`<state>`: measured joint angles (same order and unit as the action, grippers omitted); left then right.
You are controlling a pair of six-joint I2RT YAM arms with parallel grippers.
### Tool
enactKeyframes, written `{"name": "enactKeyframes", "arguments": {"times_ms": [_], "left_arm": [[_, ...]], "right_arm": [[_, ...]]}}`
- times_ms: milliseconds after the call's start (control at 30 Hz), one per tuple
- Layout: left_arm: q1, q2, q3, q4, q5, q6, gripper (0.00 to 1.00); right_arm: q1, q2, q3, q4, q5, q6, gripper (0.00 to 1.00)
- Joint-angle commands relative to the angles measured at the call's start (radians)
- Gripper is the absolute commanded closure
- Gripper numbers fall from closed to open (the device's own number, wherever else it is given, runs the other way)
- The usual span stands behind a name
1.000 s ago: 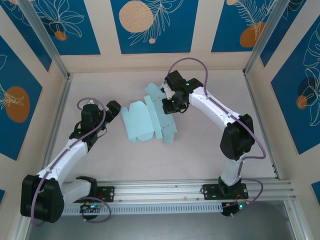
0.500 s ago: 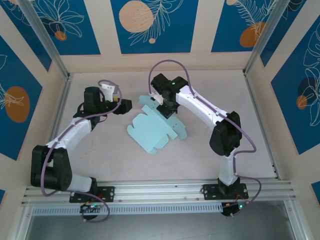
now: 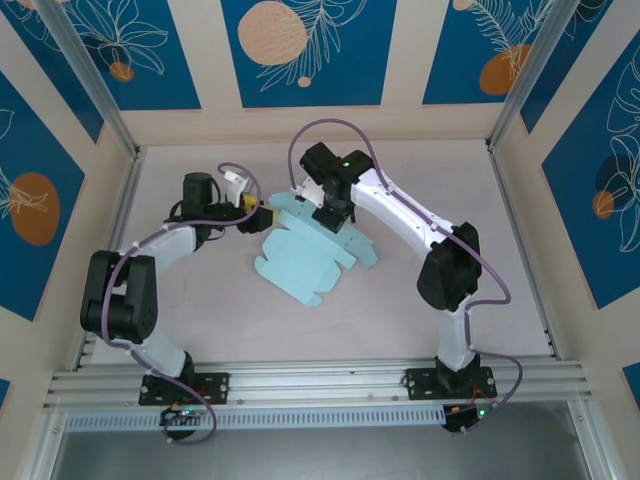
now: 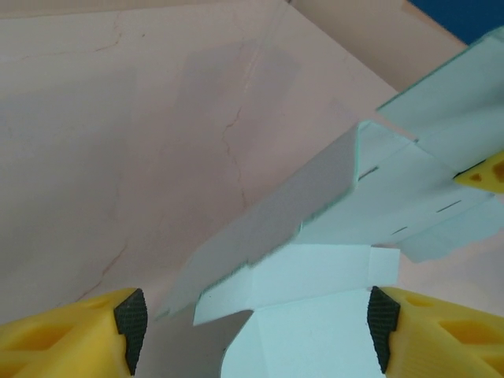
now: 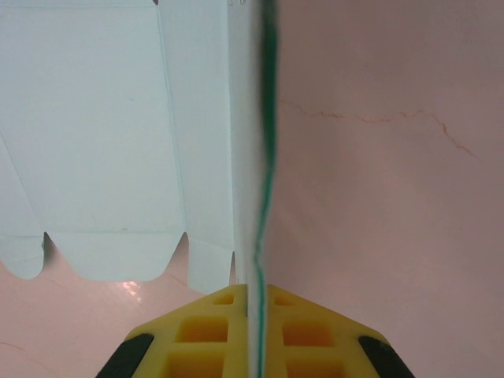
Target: Fold the paper box
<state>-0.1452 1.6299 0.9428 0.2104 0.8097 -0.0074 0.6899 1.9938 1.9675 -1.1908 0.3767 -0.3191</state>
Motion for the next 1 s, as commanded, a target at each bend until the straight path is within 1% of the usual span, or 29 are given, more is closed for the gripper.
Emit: {"name": "enactKeyframes", "arguments": {"times_ms": [0,100,167,233,367,467,533,567,667,733,800,900,967], "left_arm": [[0.006,-0.039,-0.047,0.124,0.038,-0.024,0.19],[0.006,-0.03,-0.031,0.059,0.028,0.028,0.19],[0.005,-0.004,-0.008,0.029,0.041,0.046,0.23],[0.001,0.016,-0.001,0.045,0.064,0.035,0.27],[-0.01,0.028,0.008,0.049,0.019,0.042,0.3],[-0.013,0.026,0.013,0.051,-0.025,0.051,0.38],[-0.014,0.031,0.016,0.069,-0.031,0.043,0.42],[-0.015,0.036,0.019,0.073,-0.023,0.039,0.45],[-0.026,0.047,0.015,0.093,-0.017,0.028,0.62],[-0.041,0.047,0.005,0.108,-0.028,0.023,0.76],[-0.055,0.051,-0.004,0.113,-0.037,0.027,0.84],[-0.075,0.05,-0.045,0.165,-0.076,0.016,0.94],[-0.081,0.046,-0.081,0.221,-0.103,0.0,0.99]], "right_arm": [[-0.003,0.035,0.076,-0.038,0.029,-0.091,1.0],[0.0,0.057,0.148,-0.068,-0.026,-0.109,1.0],[0.005,0.069,0.176,-0.077,-0.039,-0.118,1.0],[0.009,0.08,0.183,-0.082,-0.041,-0.124,1.0],[0.018,0.091,0.152,-0.084,-0.037,-0.13,1.0],[0.022,0.094,0.136,-0.085,-0.041,-0.137,1.0],[0.021,0.094,0.138,-0.085,-0.048,-0.137,1.0],[0.022,0.096,0.141,-0.086,-0.051,-0.136,1.0],[0.023,0.103,0.148,-0.089,-0.051,-0.137,1.0],[0.022,0.111,0.149,-0.089,-0.05,-0.132,1.0],[0.021,0.122,0.154,-0.086,-0.043,-0.121,1.0],[0.015,0.137,0.161,-0.087,-0.031,-0.093,0.94],[0.009,0.136,0.162,-0.086,-0.023,-0.067,0.86]]}}
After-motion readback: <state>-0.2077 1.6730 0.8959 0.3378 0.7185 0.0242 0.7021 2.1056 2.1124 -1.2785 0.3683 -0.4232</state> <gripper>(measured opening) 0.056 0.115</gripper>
